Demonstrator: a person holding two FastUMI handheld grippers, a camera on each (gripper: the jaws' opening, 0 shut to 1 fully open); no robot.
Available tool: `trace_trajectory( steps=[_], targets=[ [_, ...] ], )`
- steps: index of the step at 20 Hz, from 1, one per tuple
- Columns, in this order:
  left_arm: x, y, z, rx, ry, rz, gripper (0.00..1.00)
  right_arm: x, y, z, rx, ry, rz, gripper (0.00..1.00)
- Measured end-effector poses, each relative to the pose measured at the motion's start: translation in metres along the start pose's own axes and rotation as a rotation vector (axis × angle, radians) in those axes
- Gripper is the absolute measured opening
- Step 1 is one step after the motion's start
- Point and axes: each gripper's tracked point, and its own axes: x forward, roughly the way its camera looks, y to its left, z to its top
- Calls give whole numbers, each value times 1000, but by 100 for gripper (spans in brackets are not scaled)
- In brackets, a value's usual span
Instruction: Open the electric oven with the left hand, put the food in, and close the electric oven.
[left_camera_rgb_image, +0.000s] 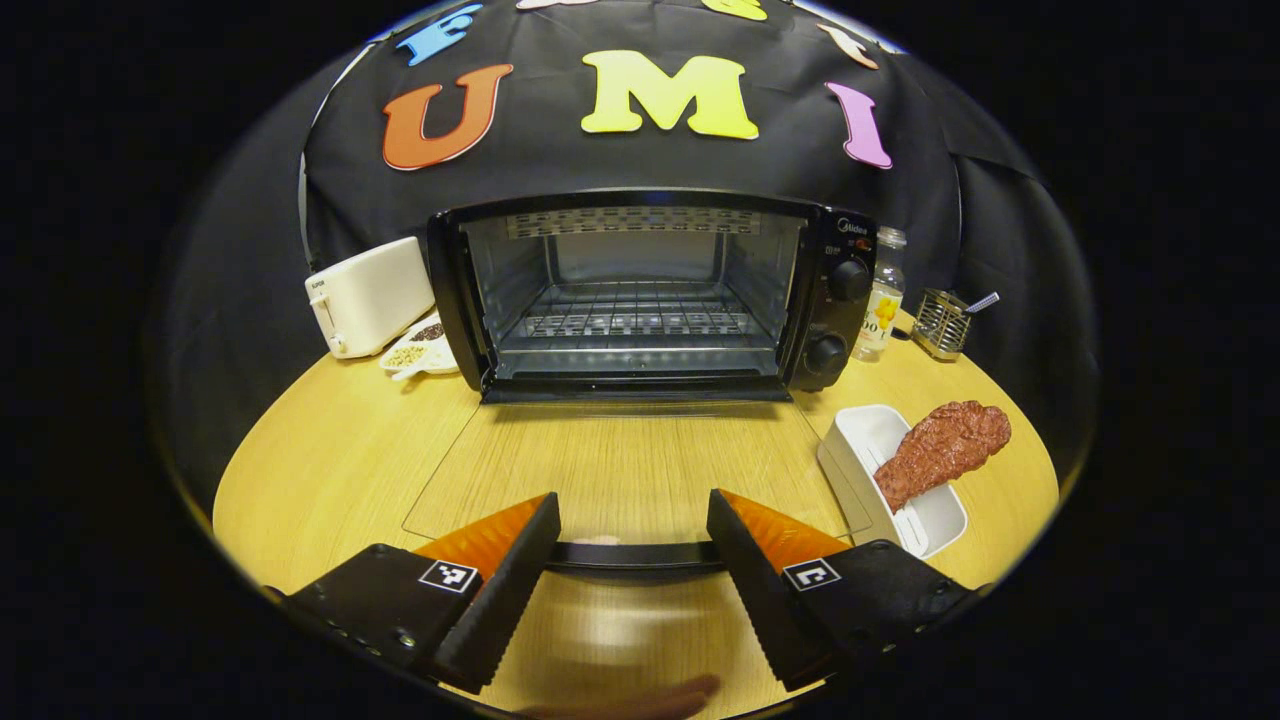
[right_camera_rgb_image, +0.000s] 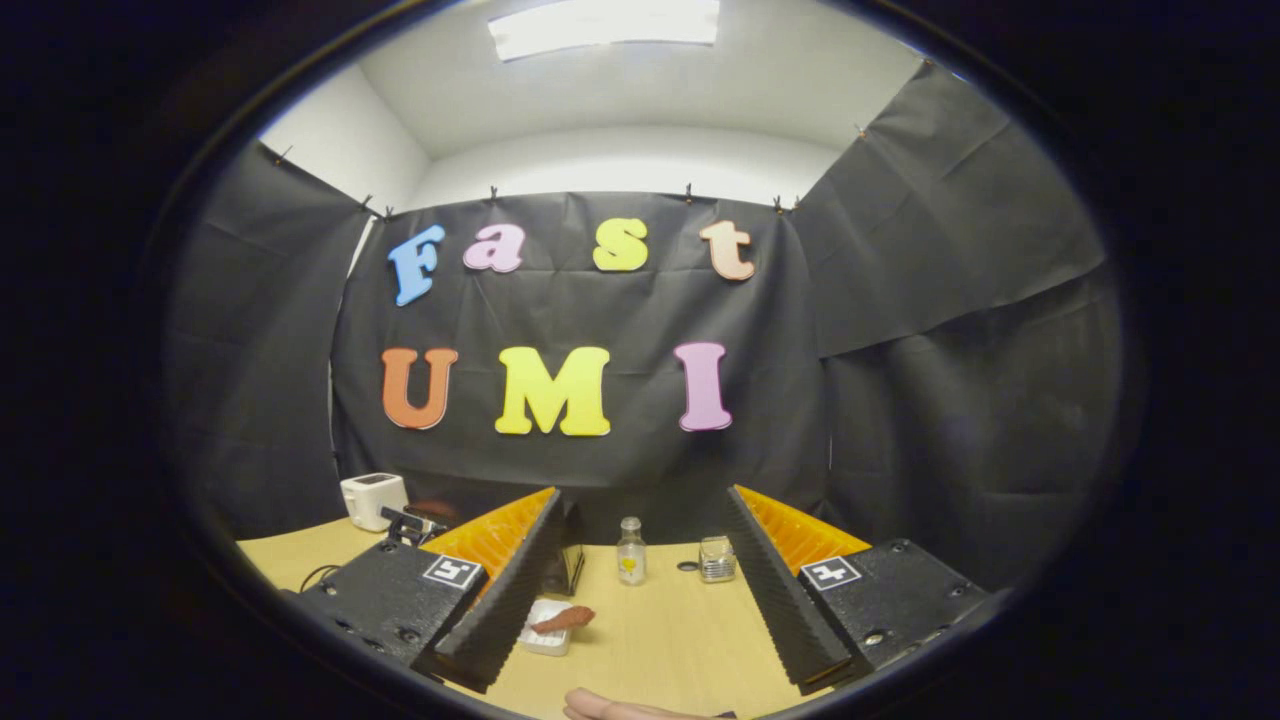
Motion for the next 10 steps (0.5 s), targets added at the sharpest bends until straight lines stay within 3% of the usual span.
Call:
trace_trajectory(
  steps=[10],
  targets=[
    [0,0,-4,-2,-147,0,95,15,11,-18,-18,50,16,100]
  ],
)
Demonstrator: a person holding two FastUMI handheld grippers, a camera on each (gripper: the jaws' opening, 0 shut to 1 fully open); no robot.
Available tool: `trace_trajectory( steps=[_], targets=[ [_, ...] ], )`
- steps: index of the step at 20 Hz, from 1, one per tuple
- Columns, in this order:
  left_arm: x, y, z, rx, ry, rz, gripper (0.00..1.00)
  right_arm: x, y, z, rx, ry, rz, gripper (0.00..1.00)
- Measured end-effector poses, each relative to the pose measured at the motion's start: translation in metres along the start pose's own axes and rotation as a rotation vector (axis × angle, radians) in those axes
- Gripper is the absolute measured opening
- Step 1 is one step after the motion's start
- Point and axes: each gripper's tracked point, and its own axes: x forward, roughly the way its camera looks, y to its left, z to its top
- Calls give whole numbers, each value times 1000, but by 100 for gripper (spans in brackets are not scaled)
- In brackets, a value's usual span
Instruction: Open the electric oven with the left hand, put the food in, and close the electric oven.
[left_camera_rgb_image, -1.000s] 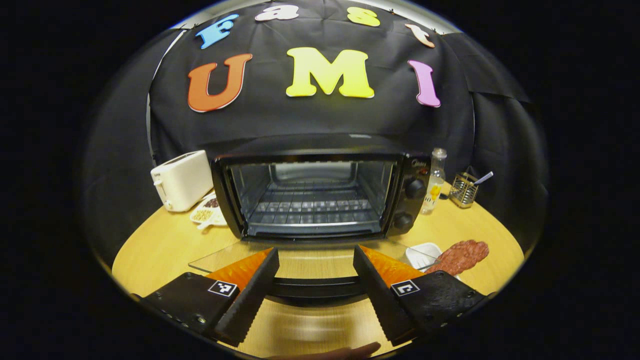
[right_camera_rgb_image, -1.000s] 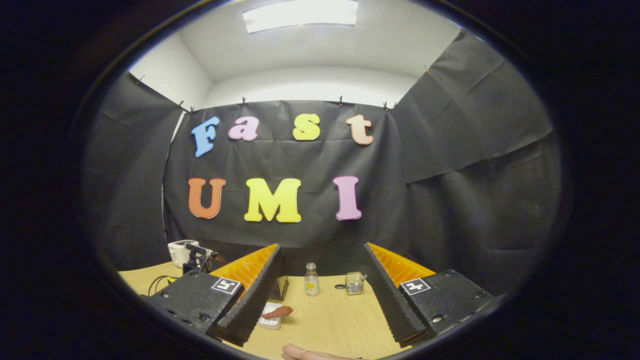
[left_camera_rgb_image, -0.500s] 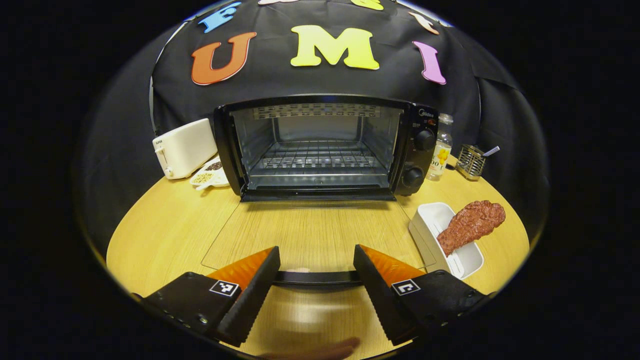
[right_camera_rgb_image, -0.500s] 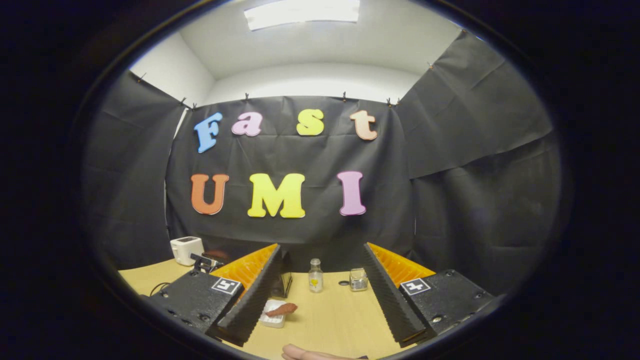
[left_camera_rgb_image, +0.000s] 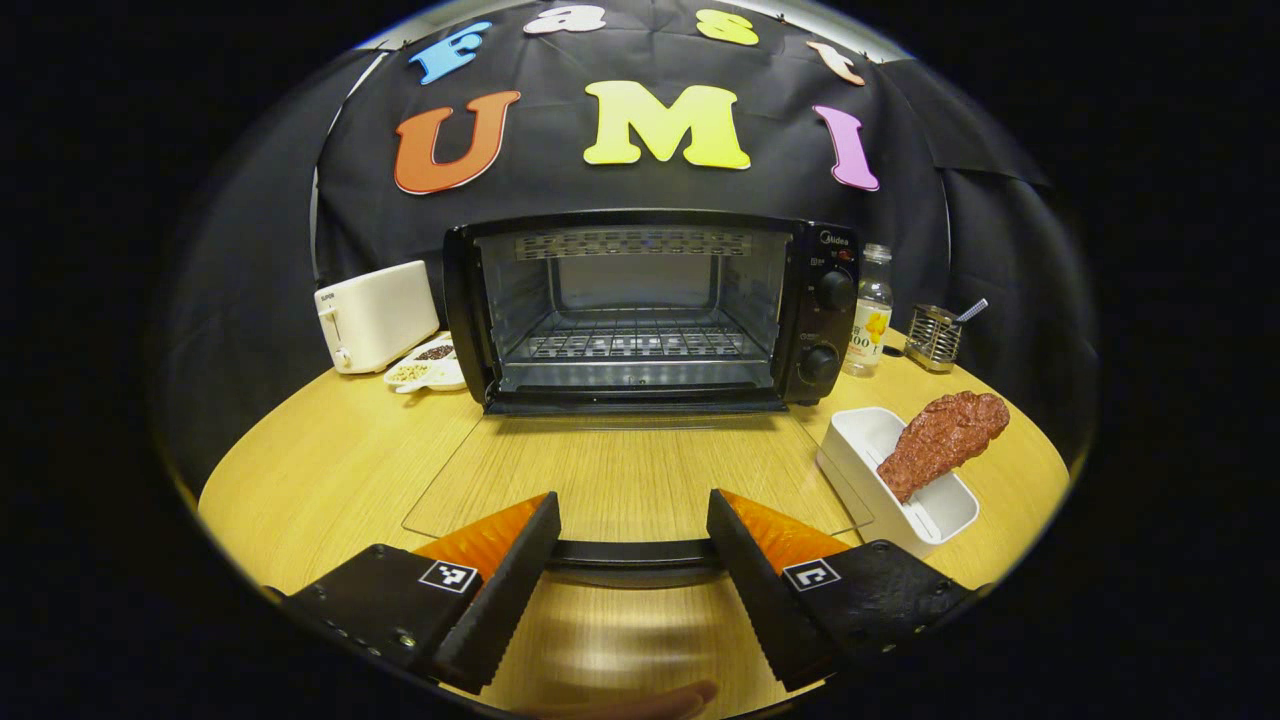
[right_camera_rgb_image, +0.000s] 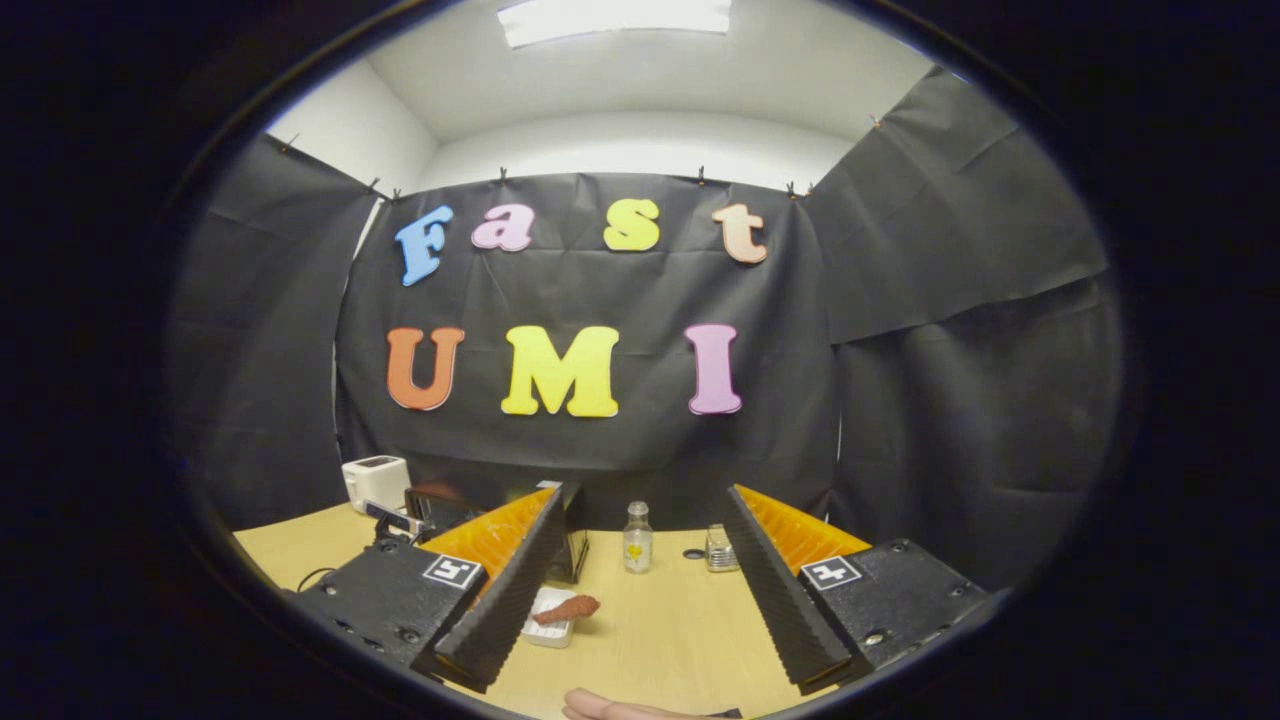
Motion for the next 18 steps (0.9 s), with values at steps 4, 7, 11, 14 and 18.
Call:
trace_trajectory(
  steps=[4,7,11,14,18],
  targets=[
    [-17,2,15,-22,-48,0,95,20,6,-16,15,51,19,100],
    [-43,9,48,-43,-99,-10,95,43,7,-40,23,137,47,100],
    [-83,29,104,-20,-200,19,95,76,10,-75,57,252,89,100],
    [-115,35,144,-24,-262,7,95,99,16,-109,70,363,146,100],
    [-159,44,192,25,-369,47,94,129,29,-160,110,537,232,100]
  ],
)
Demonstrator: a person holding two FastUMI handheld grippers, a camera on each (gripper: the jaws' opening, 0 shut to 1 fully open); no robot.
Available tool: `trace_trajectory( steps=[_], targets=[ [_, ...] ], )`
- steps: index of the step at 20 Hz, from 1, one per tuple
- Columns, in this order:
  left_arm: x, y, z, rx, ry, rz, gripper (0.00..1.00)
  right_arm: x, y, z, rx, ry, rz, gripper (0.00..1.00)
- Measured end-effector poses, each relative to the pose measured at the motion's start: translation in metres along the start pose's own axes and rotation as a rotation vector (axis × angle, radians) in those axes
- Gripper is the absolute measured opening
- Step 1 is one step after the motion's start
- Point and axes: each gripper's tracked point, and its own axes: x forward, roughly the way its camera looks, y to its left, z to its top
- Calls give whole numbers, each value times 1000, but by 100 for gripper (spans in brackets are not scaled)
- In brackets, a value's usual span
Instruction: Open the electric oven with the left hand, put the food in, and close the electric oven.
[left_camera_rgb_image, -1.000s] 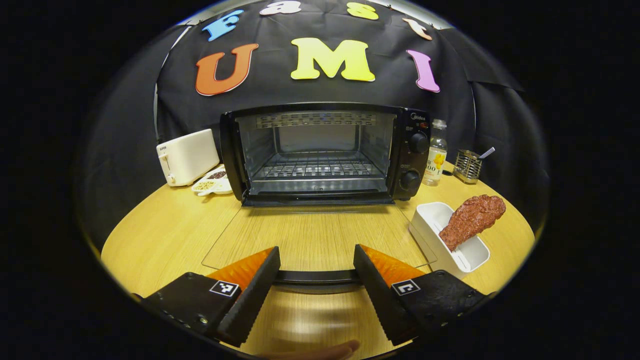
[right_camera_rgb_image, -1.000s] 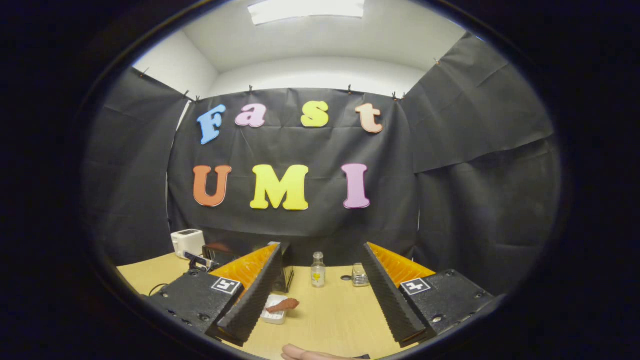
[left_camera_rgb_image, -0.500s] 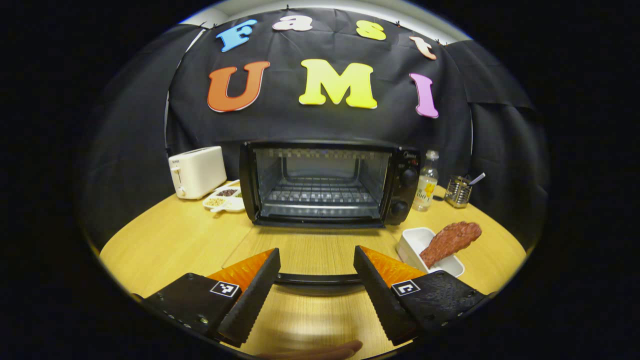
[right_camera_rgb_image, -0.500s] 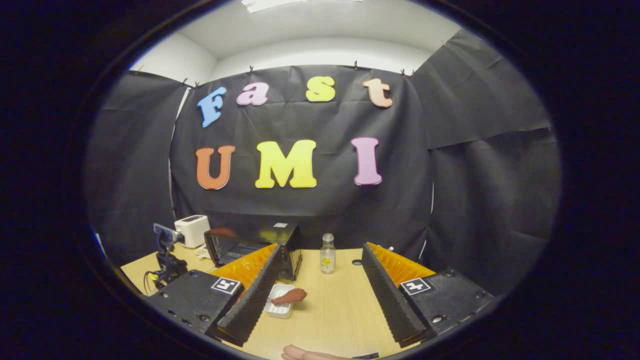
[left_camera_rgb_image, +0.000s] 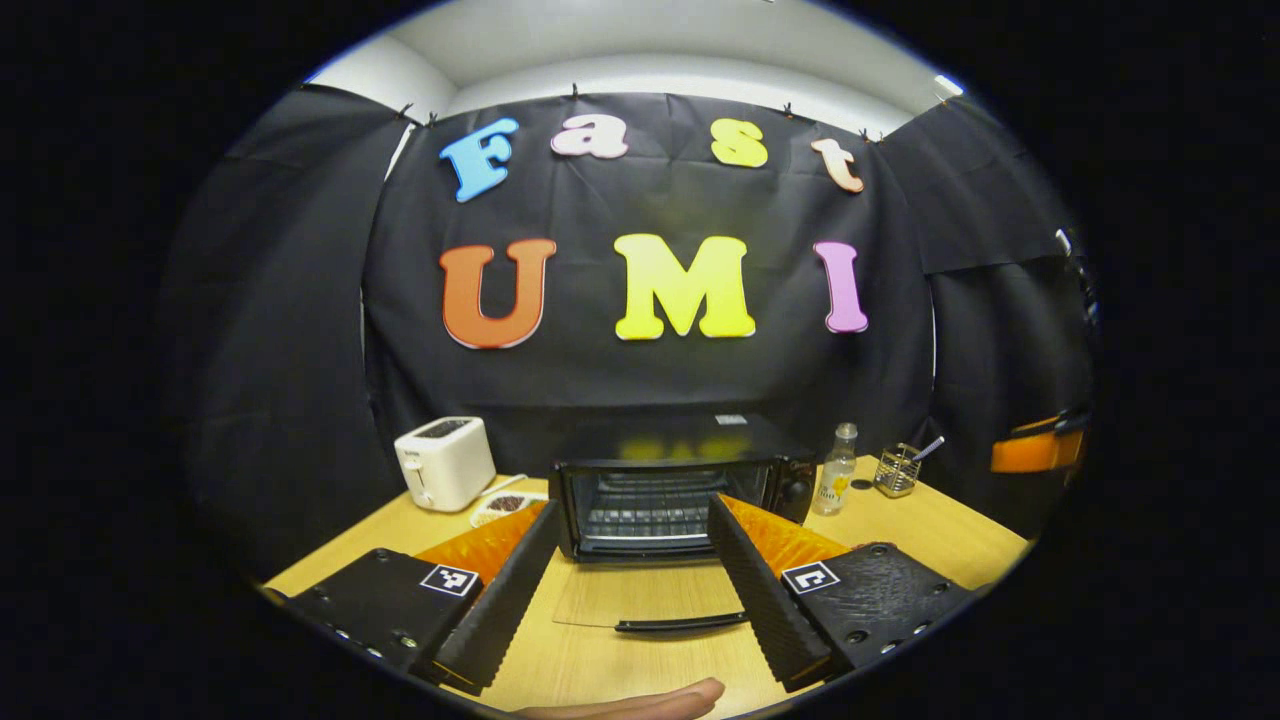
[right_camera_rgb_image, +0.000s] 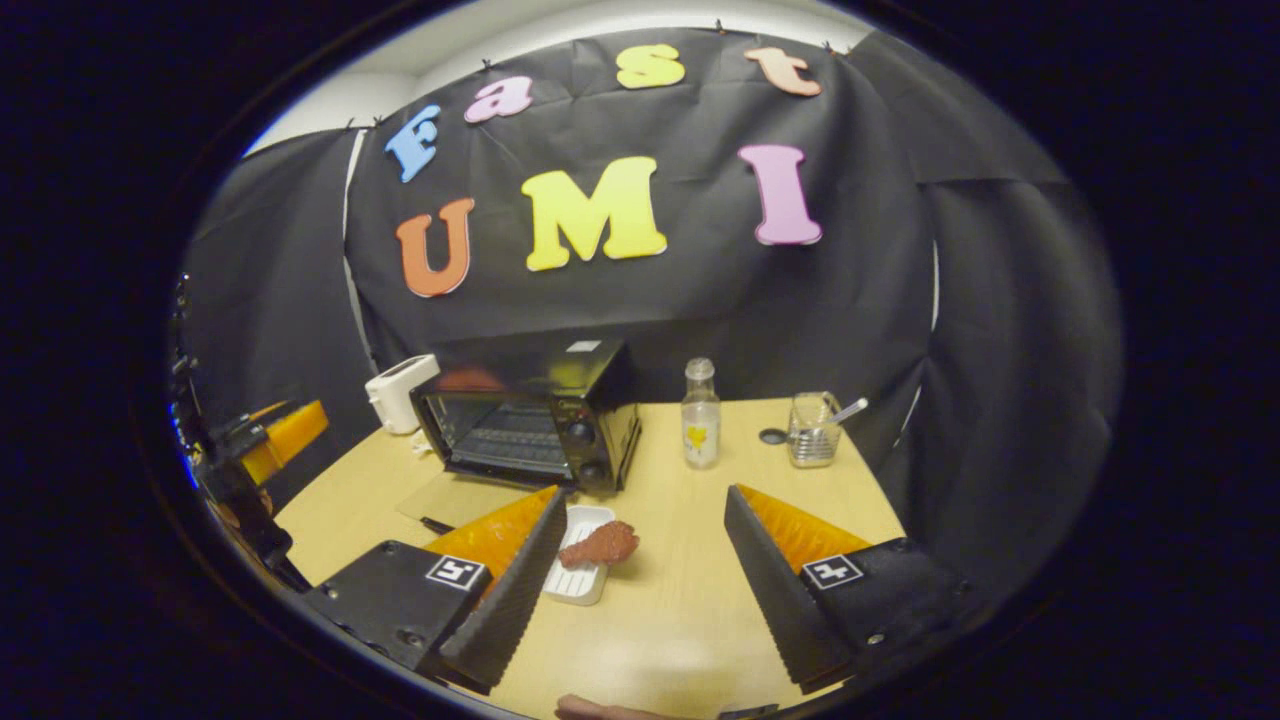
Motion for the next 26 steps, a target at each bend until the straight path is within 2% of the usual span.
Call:
trace_trajectory(
  steps=[2,4,7,9,11,13,14,15,17,18,21,22,23,26],
  targets=[
    [-10,1,15,2,-11,2,95,25,-1,-20,45,94,48,100],
    [-21,3,28,14,-21,10,95,48,-7,-34,64,166,65,100],
    [-29,16,39,24,-54,67,95,79,-6,-55,102,297,108,99],
    [-30,10,35,4,-49,51,95,97,1,-69,136,384,164,98],
    [-30,6,34,-10,-48,17,95,109,1,-76,224,454,195,95],
    [-29,15,36,-23,-58,36,95,119,5,-82,348,507,239,87],
    [-30,22,37,-31,-63,57,95,122,11,-81,412,520,290,75],
    [-30,25,37,-37,-64,63,95,123,18,-83,460,537,343,70],
    [-31,27,36,-42,-64,65,95,124,13,-88,541,593,359,27],
    [-32,28,37,-39,-64,66,95,126,14,-89,577,612,380,15],
    [-38,31,37,-29,-62,65,95,127,14,-90,575,647,406,16],
    [-38,31,36,-31,-60,61,95,126,17,-92,582,673,417,11],
    [-39,30,34,-34,-56,57,95,124,20,-95,570,695,438,16],
    [-42,33,31,-44,-45,54,95,122,23,-99,556,721,470,15]
  ],
)
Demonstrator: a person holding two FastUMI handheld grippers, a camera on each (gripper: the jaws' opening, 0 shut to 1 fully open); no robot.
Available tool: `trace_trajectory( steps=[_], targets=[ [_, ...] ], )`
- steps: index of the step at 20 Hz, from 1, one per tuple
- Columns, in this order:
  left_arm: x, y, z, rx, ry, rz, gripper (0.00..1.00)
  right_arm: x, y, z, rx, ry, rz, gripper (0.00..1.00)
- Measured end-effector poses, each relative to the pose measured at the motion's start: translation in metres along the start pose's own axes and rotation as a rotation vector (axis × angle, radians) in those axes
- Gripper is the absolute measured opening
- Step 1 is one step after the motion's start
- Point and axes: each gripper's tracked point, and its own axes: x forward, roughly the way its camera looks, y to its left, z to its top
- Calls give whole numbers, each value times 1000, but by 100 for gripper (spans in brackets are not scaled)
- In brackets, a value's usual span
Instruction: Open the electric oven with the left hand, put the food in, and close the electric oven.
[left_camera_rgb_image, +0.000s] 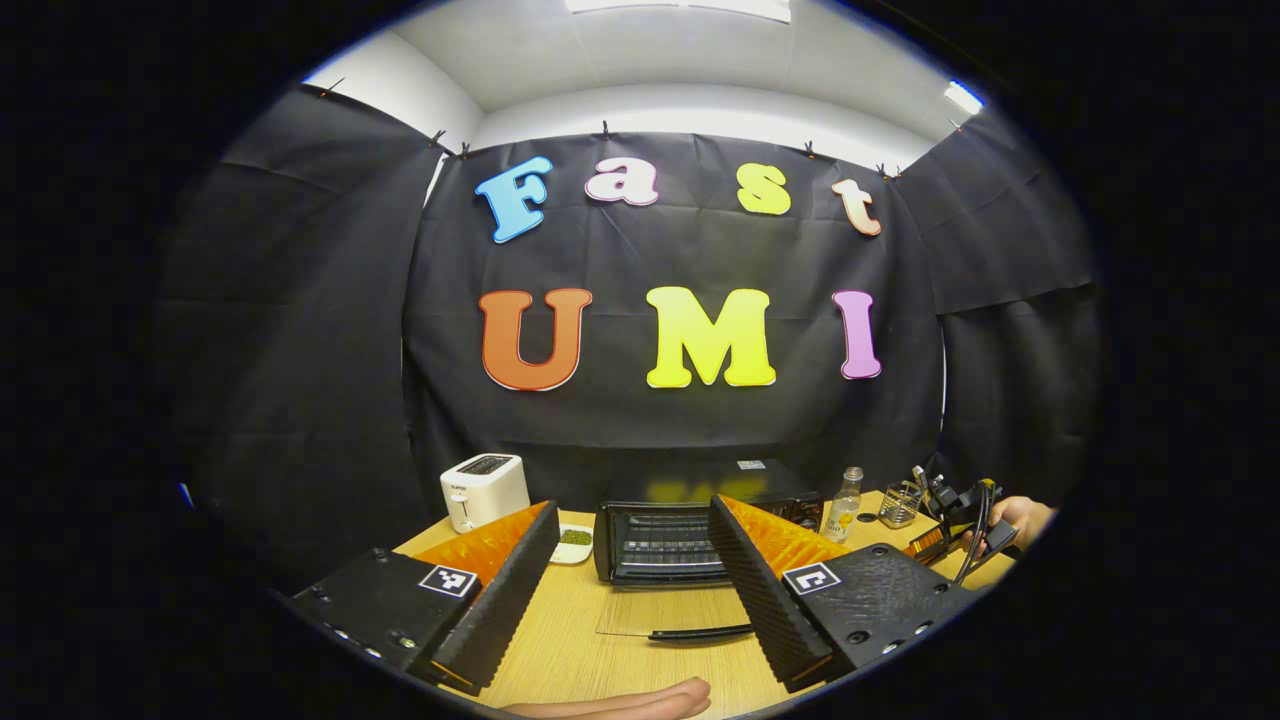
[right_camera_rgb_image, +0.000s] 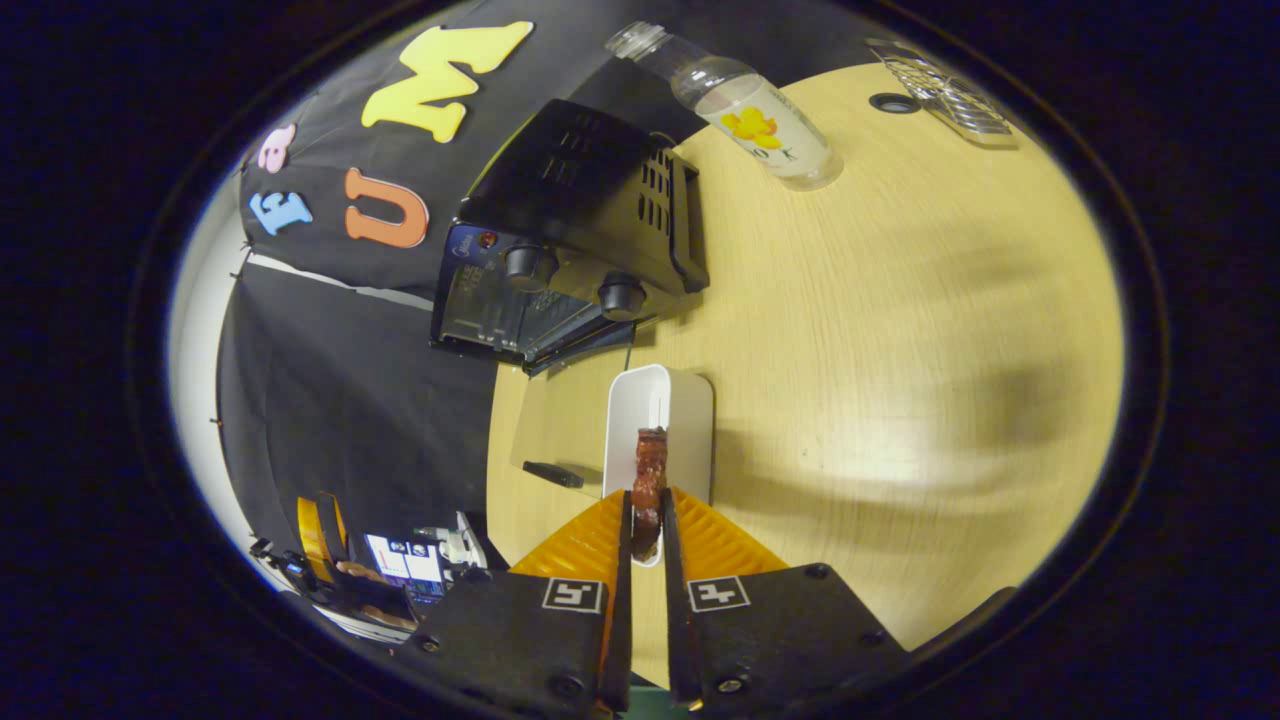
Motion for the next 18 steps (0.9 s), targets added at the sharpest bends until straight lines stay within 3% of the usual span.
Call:
trace_trajectory(
  steps=[1,3,5,10,14,18],
  targets=[
    [-1,3,-1,5,4,4,95,-3,0,-3,-15,-2,-6,17],
    [-3,7,-3,18,15,13,95,-10,3,-10,-70,-25,-36,11],
    [-6,10,-2,22,15,15,95,-22,12,-11,-164,-100,-85,10],
    [-7,7,3,25,-5,-16,95,-59,47,-4,-553,-325,-327,10],
    [-12,2,9,8,-33,-63,95,-62,84,-16,-764,-435,-459,7],
    [-15,12,10,9,-39,-57,95,-42,116,-26,-975,-531,-561,7]
  ],
)
